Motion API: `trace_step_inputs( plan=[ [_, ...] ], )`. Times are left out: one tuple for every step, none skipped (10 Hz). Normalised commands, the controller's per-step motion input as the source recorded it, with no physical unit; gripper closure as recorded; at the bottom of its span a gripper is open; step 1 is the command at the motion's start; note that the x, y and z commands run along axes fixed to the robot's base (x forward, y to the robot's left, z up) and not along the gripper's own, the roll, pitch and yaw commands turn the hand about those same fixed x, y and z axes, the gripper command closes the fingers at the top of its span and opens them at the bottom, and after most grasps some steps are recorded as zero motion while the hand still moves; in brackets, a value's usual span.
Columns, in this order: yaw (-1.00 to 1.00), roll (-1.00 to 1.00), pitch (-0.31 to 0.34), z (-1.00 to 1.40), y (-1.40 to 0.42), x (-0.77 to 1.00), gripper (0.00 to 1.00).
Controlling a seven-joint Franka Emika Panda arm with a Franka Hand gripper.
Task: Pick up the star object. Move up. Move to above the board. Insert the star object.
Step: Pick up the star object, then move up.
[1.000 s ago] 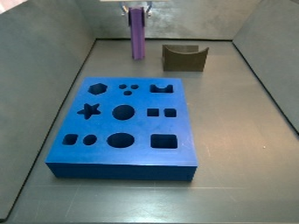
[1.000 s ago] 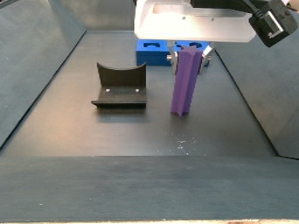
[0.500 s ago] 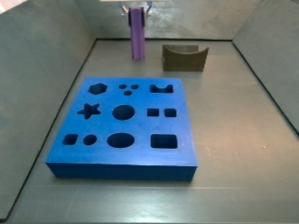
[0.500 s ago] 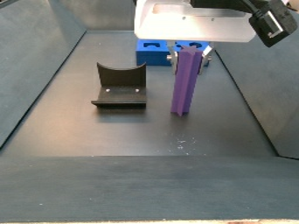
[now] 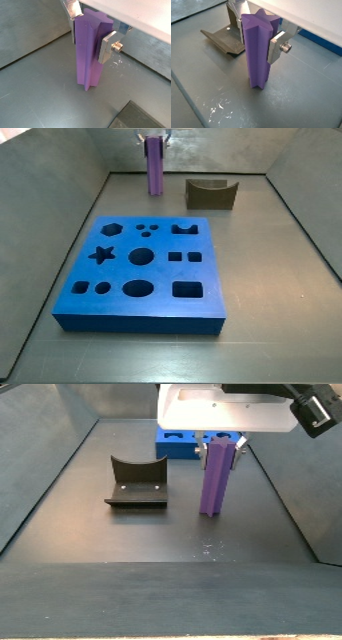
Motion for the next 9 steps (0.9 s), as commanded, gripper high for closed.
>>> trace_step_inputs(
  plan=[
    [0.00, 0.00, 0.000, 0.00, 0.00, 0.00, 1.00],
    [0.00, 0.00, 0.000, 0.00, 0.00, 0.00, 1.00],
    [0.00, 0.00, 0.000, 0.00, 0.00, 0.00, 1.00],
    [0.00, 0.00, 0.000, 0.00, 0.00, 0.00, 1.00],
    [0.00, 0.00, 0.000, 0.83, 0.00, 0.00, 1.00],
    [0.01, -0.01, 0.035, 0.81, -0.06, -0.03, 1.00],
    [0.01, -0.01, 0.063, 0.71, -0.05, -0.04, 1.00],
    [0.02, 0.01, 0.069, 0.53, -0.03, -0.03, 1.00],
    [0.01, 0.02, 0.069, 0.37, -0.01, -0.01, 1.00]
  ],
)
